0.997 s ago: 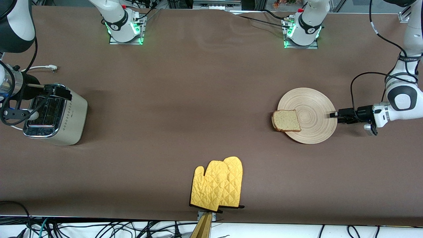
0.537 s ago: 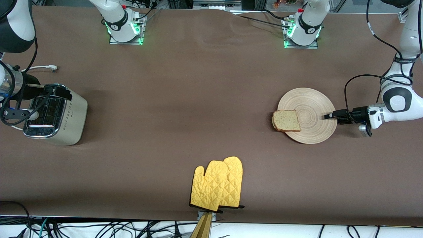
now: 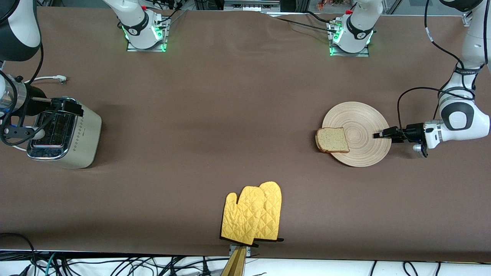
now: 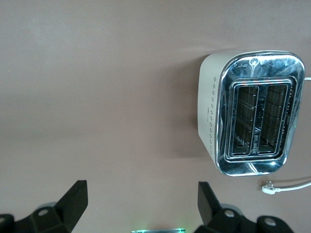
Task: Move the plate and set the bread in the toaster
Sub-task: 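Close the left gripper on the wooden plate rim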
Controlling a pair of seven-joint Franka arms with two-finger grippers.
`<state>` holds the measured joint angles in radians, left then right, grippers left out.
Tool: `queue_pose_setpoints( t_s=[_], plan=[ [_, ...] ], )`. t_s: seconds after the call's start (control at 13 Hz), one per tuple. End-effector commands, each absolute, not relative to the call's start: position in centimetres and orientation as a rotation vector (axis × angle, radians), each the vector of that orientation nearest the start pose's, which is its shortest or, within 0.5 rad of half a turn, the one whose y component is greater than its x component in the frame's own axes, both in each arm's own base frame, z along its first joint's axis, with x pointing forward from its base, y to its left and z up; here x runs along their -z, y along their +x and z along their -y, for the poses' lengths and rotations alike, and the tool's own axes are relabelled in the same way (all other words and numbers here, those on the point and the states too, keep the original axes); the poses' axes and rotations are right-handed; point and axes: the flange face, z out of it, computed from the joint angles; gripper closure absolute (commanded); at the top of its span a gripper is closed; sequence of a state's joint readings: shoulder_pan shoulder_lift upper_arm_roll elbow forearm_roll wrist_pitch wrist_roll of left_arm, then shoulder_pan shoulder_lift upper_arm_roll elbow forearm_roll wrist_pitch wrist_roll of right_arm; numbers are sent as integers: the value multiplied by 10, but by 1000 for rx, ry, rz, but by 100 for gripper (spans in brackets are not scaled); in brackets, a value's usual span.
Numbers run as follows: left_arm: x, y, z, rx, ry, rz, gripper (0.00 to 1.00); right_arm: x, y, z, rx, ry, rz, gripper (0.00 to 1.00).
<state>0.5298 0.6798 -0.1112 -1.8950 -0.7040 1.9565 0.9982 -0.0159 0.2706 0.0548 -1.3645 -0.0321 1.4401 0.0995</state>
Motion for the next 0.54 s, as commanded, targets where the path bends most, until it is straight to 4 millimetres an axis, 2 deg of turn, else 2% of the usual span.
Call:
queue_pose_setpoints(
  t_s=[0.0,0.46],
  plan=[
    [-119,530,-187,36,2266,92,100,-554,617,-14,-303,-3141,-91,0],
    [-120,532,-183,48,2266,88,100,-553,617,-13,-308,-3139,-93,0]
  ],
)
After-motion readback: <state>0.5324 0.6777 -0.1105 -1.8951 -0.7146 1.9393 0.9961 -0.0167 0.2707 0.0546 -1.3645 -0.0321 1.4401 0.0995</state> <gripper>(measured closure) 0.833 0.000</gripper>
